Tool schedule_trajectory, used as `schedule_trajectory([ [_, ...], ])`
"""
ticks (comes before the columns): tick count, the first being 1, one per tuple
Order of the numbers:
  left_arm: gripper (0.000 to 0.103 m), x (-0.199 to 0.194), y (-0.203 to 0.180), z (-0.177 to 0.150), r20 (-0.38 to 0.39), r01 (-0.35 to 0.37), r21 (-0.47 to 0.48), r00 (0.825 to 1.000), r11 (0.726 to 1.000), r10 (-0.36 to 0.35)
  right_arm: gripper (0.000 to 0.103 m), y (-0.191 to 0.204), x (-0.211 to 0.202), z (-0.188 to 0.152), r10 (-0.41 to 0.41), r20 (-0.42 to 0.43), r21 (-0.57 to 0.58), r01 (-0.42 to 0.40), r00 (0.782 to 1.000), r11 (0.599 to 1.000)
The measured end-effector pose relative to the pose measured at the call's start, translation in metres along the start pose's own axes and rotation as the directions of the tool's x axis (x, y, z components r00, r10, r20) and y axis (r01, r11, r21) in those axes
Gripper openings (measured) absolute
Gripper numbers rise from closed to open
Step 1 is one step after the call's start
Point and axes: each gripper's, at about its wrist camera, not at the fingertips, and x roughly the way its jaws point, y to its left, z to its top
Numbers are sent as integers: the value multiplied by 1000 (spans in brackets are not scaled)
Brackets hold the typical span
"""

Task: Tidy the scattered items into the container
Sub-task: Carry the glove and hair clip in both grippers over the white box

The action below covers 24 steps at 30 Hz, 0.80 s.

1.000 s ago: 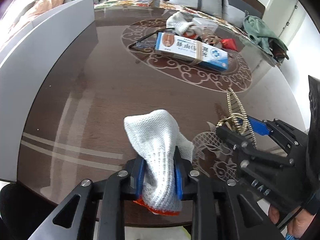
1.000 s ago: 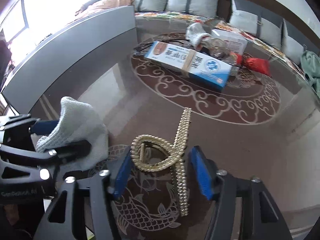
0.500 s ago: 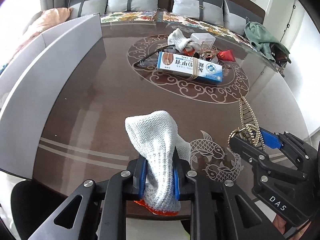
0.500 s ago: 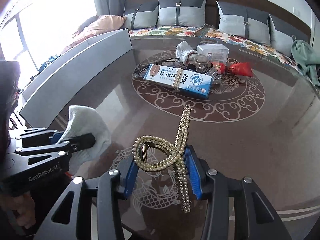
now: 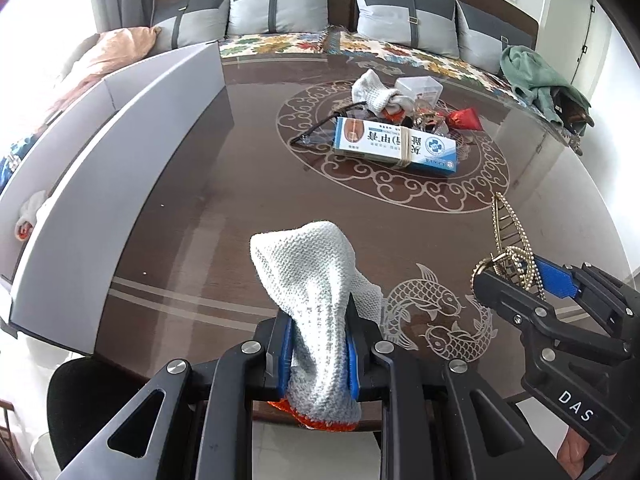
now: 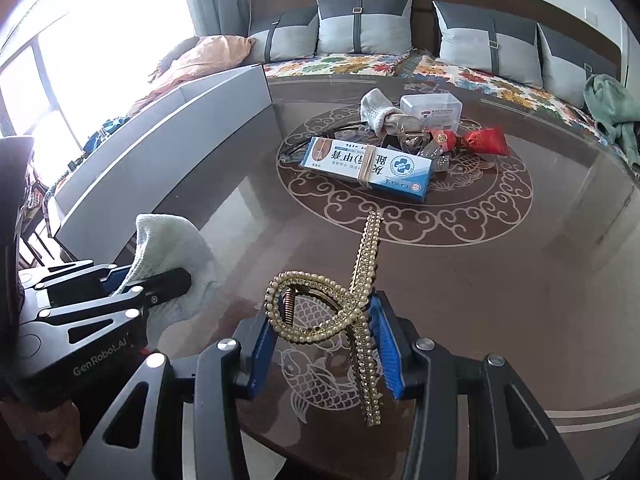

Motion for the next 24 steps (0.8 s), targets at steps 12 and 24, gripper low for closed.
schedule_trajectory([
  [12,21,-7,15,0,11,-8,-36,1000,999,8,45,21,-4,4,11,-5,-40,-11,1000,999],
  [24,21,-19,31,5,30,-1,-84,1000,996,4,45,29,-7,12,27,-5,-40,-27,1000,999],
])
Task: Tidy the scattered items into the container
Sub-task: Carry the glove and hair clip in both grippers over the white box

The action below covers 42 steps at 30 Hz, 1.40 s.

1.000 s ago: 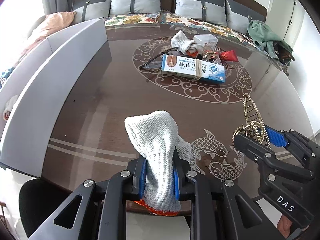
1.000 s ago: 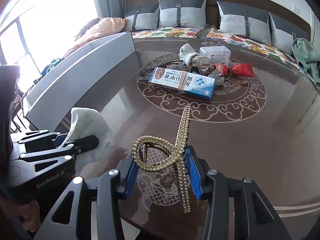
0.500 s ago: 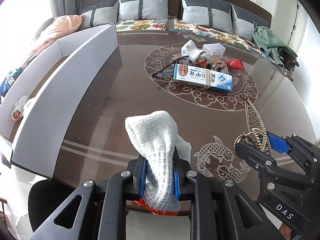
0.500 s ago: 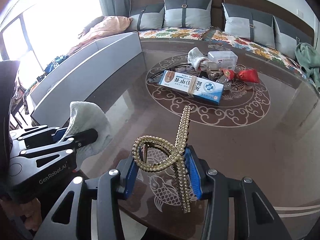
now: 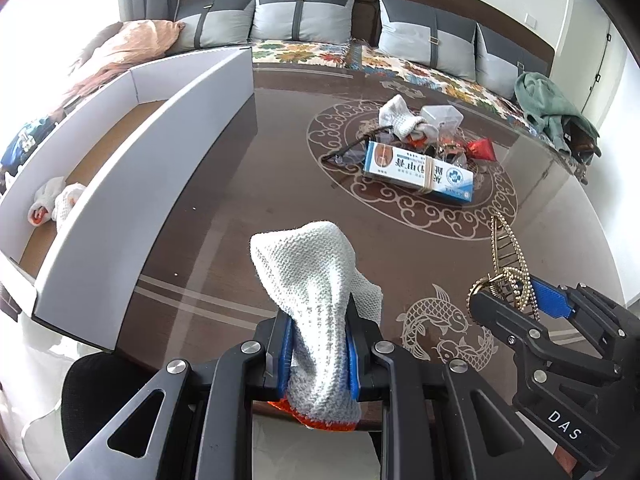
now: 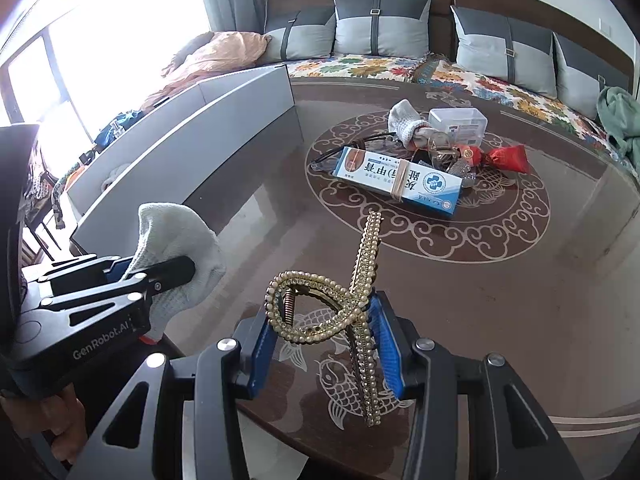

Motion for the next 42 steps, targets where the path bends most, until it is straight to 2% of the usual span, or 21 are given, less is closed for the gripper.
schedule_trajectory([
  [14,21,0,10,3,-5,-17,-23,1000,1000,17,45,12,0,8,13,0,-16,-13,1000,1000],
  [29,21,-15,37,7,15,27,-97,1000,995,-26,45,37,-2,23,24,-2,-50,-24,1000,998],
  [36,21,-42,79,26,72,37,-175,997,984,-25,45,72,-5,58,74,39,-93,-71,996,993],
  [42,21,-52,158,61,114,4,-276,993,961,28,45,124,8,112,150,69,-168,-136,986,976],
])
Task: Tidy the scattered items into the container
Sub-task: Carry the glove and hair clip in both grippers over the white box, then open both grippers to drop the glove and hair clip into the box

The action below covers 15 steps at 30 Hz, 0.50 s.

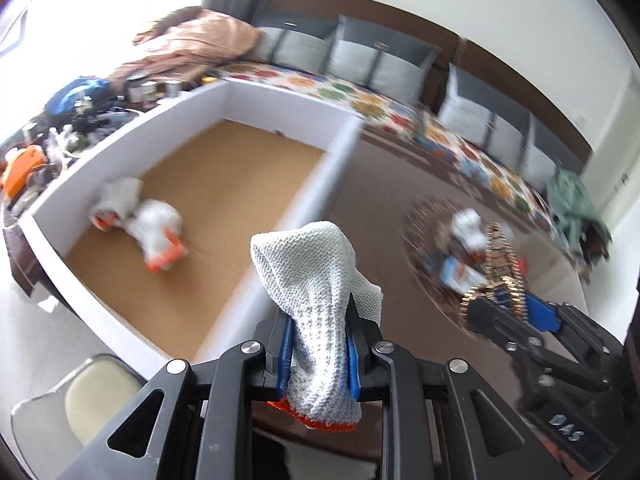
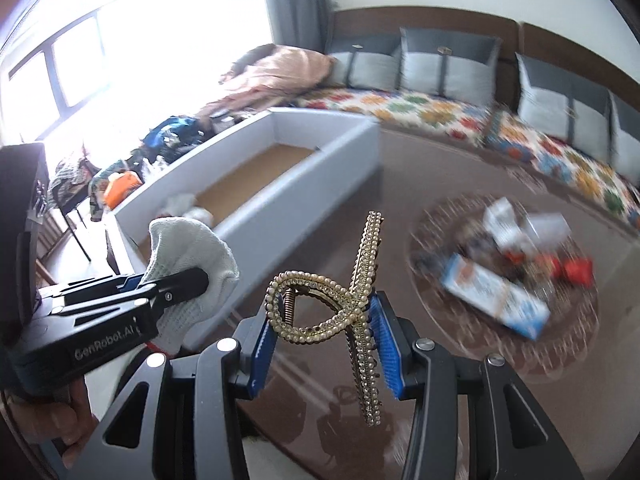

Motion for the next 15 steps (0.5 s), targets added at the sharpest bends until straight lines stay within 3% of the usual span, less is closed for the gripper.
schedule_trajectory([
  [8,21,60,109,102,-41,-46,-133,998,990,41,45,60,85,109,123,9,-90,-122,992,988],
  [15,21,138,166,159,-160,-87,-202,986,976,55,45,85,235,196,193,-147,-26,-199,970,980],
])
